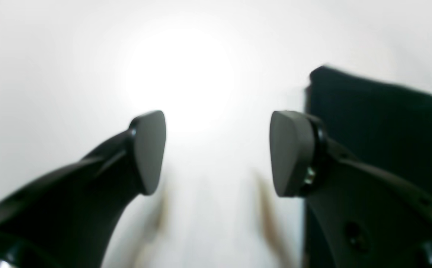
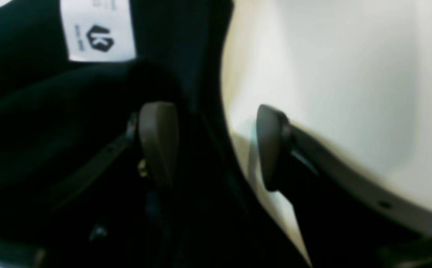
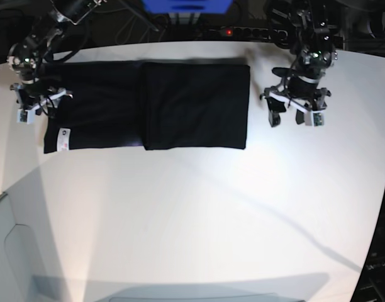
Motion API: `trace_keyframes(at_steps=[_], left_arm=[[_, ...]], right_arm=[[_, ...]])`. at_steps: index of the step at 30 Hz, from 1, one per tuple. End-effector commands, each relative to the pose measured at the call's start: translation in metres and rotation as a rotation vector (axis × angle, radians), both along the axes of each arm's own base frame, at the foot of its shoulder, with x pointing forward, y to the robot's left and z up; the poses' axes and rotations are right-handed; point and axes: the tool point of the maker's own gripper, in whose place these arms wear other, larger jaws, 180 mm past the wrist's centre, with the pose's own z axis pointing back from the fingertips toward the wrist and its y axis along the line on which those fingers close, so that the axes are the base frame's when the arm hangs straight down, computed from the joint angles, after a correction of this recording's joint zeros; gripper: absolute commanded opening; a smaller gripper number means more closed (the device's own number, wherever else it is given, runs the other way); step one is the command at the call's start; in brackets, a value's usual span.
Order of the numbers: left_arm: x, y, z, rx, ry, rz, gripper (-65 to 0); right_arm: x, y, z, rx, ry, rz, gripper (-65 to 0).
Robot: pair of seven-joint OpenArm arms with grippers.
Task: Fold the T-shirt properly
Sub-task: 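Release the folded half and move the left gripper back to the strip end, then fold the strip end held by the right gripper over onto the folded half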
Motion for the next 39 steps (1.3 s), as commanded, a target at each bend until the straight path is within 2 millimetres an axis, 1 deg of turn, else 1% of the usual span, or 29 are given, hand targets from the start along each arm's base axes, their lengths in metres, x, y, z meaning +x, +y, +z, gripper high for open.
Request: trace_keyframes(at_steps=[1,4,6,8,11,12,14,15,19,21,23,25,28,30,34,35,37,39], left_arm=[[0.006,0.000,0.010,0.003,-0.042,-0.004,-22.9],[0.004,0.001,0.004,-0.001,-0.028,-0.001,-22.9],[0.001,0.001,-0.003,-0.008,-0.008,0.003,-22.9],[-0.001,0.001,-0.011,-0.016,0.010,0.011,-22.9],[0.000,-0.004,-0.020,-0.033,0.032,0.004,-22.9],[-0.001,-0.007,-0.025,-0.039,0.046,-0.002,-22.9],[-0.002,-0.015,-0.030,-0.050,0.056,-0.019,-22.9],[-0.002,-0.020,-0.031,-0.055,0.058,-0.032,-22.9],[-0.001,-0.039,-0.033,-0.074,0.062,-0.076,-22.9],[0.001,-0.047,-0.033,-0.081,0.059,-0.096,-22.9],[0.003,-0.052,-0.035,-0.088,0.063,-0.104,-22.9],[0.000,-0.055,-0.042,-0.095,0.083,-0.109,-22.9],[0.002,-0.057,-0.045,-0.098,0.090,-0.113,-22.9],[0.003,-0.059,-0.046,-0.109,0.092,-0.105,-22.9],[0.003,-0.061,-0.049,-0.120,0.099,-0.097,-22.9],[0.003,-0.063,-0.049,-0.122,0.100,-0.100,-22.9],[0.009,-0.064,-0.046,-0.124,0.086,-0.103,-22.9],[0.014,-0.069,-0.043,-0.139,0.073,-0.097,-22.9]], right_arm=[[-0.003,-0.004,-0.003,-0.004,0.027,-0.004,-30.6],[-0.006,0.001,-0.016,0.032,0.051,-0.007,-31.9],[-0.008,0.003,-0.022,0.046,0.063,-0.008,-36.8],[-0.008,0.003,-0.022,0.047,0.064,-0.008,-44.7],[-0.007,0.005,-0.021,0.046,0.059,-0.002,-61.1],[-0.004,0.009,-0.021,0.047,0.058,0.013,-65.0],[0.002,0.019,-0.021,0.050,0.053,0.048,-65.0],[0.004,0.018,-0.016,0.037,0.042,0.054,-65.0],[0.017,0.016,0.010,-0.018,-0.014,0.068,-65.0],[0.022,0.021,0.023,-0.032,-0.051,0.069,-65.0],[0.026,0.023,0.036,-0.054,-0.082,0.070,-65.0],[0.032,0.030,0.048,-0.069,-0.111,0.090,-65.0],[0.036,0.041,0.064,-0.100,-0.145,0.130,-65.0],[0.042,0.054,0.076,-0.097,-0.185,0.171,-65.0],[0.043,0.087,0.102,-0.081,-0.261,0.266,-65.0],[0.041,0.096,0.106,-0.080,-0.270,0.291,-65.0],[0.040,0.119,0.111,-0.061,-0.285,0.354,-65.0],[0.038,0.140,0.111,-0.034,-0.287,0.409,-65.0]])
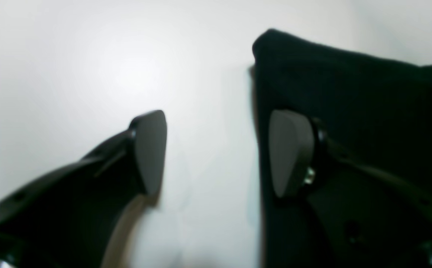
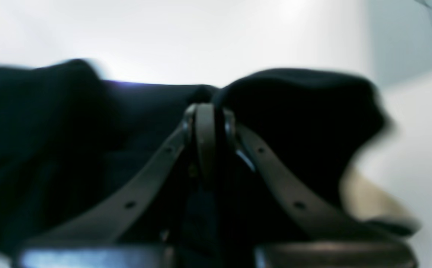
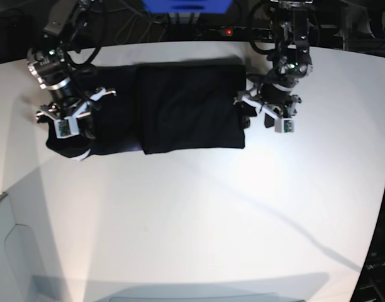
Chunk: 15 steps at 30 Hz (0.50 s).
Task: Fold the T-shirt properly
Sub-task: 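Fold the strip end held by the right gripper over onto the folded half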
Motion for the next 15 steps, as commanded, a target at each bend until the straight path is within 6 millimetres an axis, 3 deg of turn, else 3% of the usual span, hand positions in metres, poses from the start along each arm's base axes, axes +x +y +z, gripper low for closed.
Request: trace_keyframes(at_steps=[1,7,15], left_arm=[[-0.002,-0.004,-0.001,-0.013,0.016,0.000,-22.9],[0.007,-0.009,0.002,-0.025,0.002,-0.001,-22.8],[0.002,-0.007,-0.021,-0.033,0.062,0.010,-22.8]], right_arm=[[0.004,0.009,0.012,0.021,-0.048,0.023,-65.0],[0.001,0.077,0.014,0.096,-0.052,0.198,-65.0],[-0.007,0.172,0.037,0.195,-0.100,0.461,-65.0]])
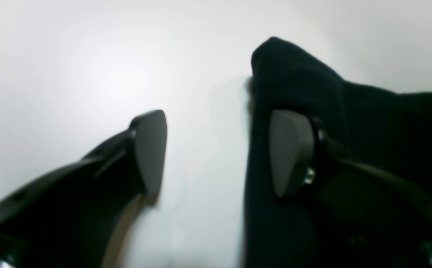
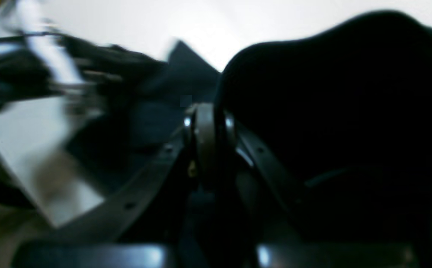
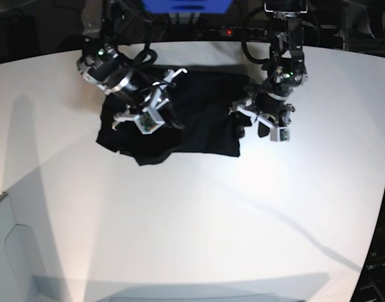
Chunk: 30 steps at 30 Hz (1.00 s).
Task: Fold the T-shirt properly
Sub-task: 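Fold the strip end held by the right gripper over onto the folded half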
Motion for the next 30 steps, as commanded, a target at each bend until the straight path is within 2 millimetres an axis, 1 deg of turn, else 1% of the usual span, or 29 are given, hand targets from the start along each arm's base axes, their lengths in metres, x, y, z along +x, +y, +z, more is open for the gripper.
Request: trace_keyframes(at_steps=[1,4,7,10,13,15,17,18,20,21,23,25,27,30], left_arm=[[-0.013,0.000,-0.015,0.007,0.083,-0.012,-22.8],[-0.014,0.000,-0.017,0.006,0.089,-0.012,-22.8],[-0.014,0.000,-0.017,0.006,0.089,-0.012,-22.8],[-0.015,0.000,-0.017,0.006,0.091,-0.012,-22.8],[-0.017,0.000,-0.019,0.006,0.097,-0.012,-22.8],[-0.018,0.001,-0.019,0.007,0.097,-0.008,-22.8],[-0.018,0.002,-0.017,0.010,0.092,-0.007,-22.8],[-0.022,0.003,-0.019,0.012,0.100,-0.006,-22.8],[-0.023,0.005,-0.012,0.021,0.085,-0.012,-22.7],[-0.021,0.005,-0.006,0.024,0.067,-0.014,-22.7],[-0.023,0.006,0.002,0.033,0.050,-0.016,-22.7],[-0.025,0.023,0.015,0.061,0.021,0.013,-22.7],[-0.027,0.034,0.026,0.080,-0.003,0.037,-22.7],[-0.035,0.055,0.038,0.119,-0.022,0.076,-22.7]], right_arm=[[0.007,0.013,0.022,0.056,-0.065,0.022,-65.0],[0.005,0.037,0.028,0.079,-0.081,0.095,-65.0],[0.002,0.061,0.023,0.090,-0.071,0.173,-65.0],[0.001,0.081,0.013,0.098,-0.044,0.233,-65.0],[0.000,0.096,-0.002,0.098,-0.005,0.280,-65.0],[0.004,0.101,-0.010,0.092,0.014,0.296,-65.0],[0.008,0.105,-0.013,0.097,0.024,0.296,-65.0],[0.010,0.106,-0.014,0.098,0.029,0.296,-65.0],[0.012,0.107,-0.014,0.096,0.025,0.299,-65.0],[0.014,0.108,-0.013,0.095,0.022,0.301,-65.0],[0.017,0.108,-0.011,0.093,0.013,0.302,-65.0],[0.019,0.108,-0.009,0.094,0.008,0.302,-65.0],[0.019,0.108,-0.009,0.094,0.008,0.302,-65.0],[0.018,0.108,-0.012,0.092,0.016,0.303,-65.0]])
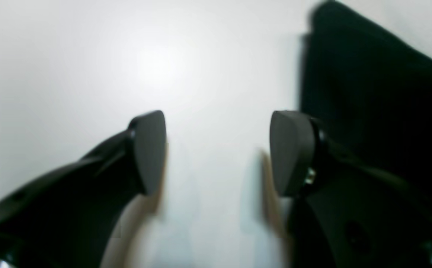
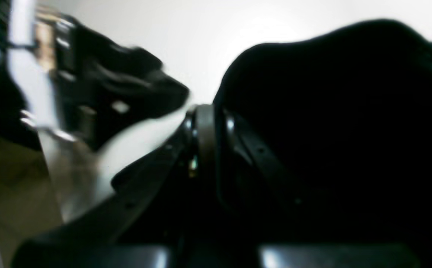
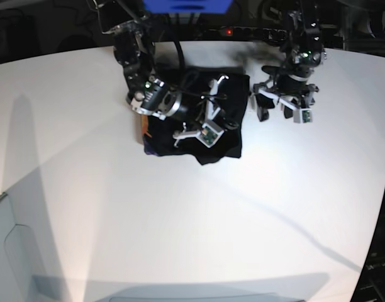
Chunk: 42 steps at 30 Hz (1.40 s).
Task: Fold the T-shirt properly
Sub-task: 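Fold the strip end held by the right gripper over onto the folded half, then release the shirt and press the folded bundle flat with the right gripper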
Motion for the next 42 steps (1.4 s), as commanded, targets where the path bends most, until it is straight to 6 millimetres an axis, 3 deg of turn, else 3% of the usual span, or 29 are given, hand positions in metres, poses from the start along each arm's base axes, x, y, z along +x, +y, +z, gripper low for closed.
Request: trace_keyframes(at_steps=[1,5,9,13,17,21,23,27,31,35,40,42], left_arm=[[0.003,0.010,0.016,0.017,-0.054,0.022,-22.7],[-0.007,0.046,0.036,0.079,-0.088,0.102,-22.7],[-0.011,0.063,0.042,0.107,-0.097,0.143,-22.7],[-0.015,0.076,0.044,0.124,-0.098,0.172,-22.7],[-0.015,0.078,0.046,0.131,-0.099,0.173,-22.6],[-0.015,0.079,0.046,0.134,-0.101,0.173,-22.6],[-0.014,0.079,0.047,0.134,-0.102,0.173,-22.6],[-0.013,0.079,0.047,0.133,-0.105,0.174,-22.6],[-0.012,0.079,0.048,0.133,-0.107,0.174,-22.6],[-0.011,0.079,0.050,0.135,-0.113,0.173,-22.6],[-0.010,0.091,0.055,0.150,-0.126,0.201,-22.6],[-0.011,0.096,0.057,0.159,-0.129,0.215,-22.6]], right_arm=[[0.005,0.009,0.016,0.062,-0.026,0.001,-65.0],[0.008,0.013,0.001,0.048,0.014,0.011,-63.5],[0.006,0.020,-0.002,0.041,0.026,0.031,-50.2],[0.006,0.027,0.025,0.078,-0.042,0.042,-35.5],[0.016,0.017,0.070,0.113,-0.173,0.015,-29.8],[0.027,-0.022,0.098,0.107,-0.270,-0.085,-29.8],[0.033,-0.045,0.102,0.097,-0.287,-0.156,-29.8],[0.040,-0.093,0.082,0.040,-0.244,-0.292,-29.8],[0.022,-0.109,0.054,-0.021,-0.175,-0.297,-29.8],[-0.002,-0.099,0.036,-0.021,-0.111,-0.257,-29.8],[-0.026,-0.059,0.011,-0.001,-0.018,-0.139,-29.8],[-0.039,-0.037,0.011,0.018,-0.007,-0.069,-29.8]])
